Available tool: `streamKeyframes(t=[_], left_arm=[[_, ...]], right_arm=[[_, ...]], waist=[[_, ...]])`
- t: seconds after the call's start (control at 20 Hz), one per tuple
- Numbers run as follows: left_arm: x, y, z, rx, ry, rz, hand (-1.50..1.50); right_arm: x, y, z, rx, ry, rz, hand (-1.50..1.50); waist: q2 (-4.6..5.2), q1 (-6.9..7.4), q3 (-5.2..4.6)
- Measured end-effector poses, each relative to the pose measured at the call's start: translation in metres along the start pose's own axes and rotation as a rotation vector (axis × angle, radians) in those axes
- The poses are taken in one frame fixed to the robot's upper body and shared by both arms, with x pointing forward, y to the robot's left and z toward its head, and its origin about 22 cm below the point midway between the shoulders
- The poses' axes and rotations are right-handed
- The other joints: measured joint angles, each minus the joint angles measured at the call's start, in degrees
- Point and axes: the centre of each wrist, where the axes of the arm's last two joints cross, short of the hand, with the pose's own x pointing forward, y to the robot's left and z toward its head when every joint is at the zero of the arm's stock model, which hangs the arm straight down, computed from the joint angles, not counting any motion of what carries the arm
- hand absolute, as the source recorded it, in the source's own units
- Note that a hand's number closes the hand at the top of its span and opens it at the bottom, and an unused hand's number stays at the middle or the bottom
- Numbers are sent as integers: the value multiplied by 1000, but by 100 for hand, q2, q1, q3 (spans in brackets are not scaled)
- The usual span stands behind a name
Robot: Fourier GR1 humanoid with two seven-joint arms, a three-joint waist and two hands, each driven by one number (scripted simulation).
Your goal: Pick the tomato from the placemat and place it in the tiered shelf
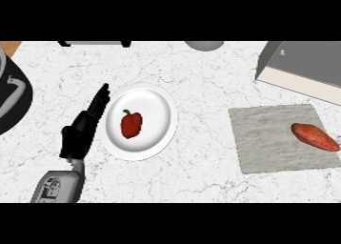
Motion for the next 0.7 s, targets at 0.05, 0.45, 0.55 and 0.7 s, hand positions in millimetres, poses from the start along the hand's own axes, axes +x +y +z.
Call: streamKeyframes(t=[0.05,0.45,0.55,0.7], left_arm=[[0,-2,0,-2,-1,-1,0],[-1,-4,2,-8,-7,4,0],[0,2,-1,-2,-5,4,0],[4,1,-4,-3,-3,1,0]], right_arm=[[-3,5,-2,-6,12,-11,150],[-35,19,-18,-51,68,-281,150],[-39,27,-20,-56,67,-296,150],[-47,35,-22,-53,68,-315,150]], waist=[[0,2,0],[8,16,3],[13,24,4],[8,12,3]])
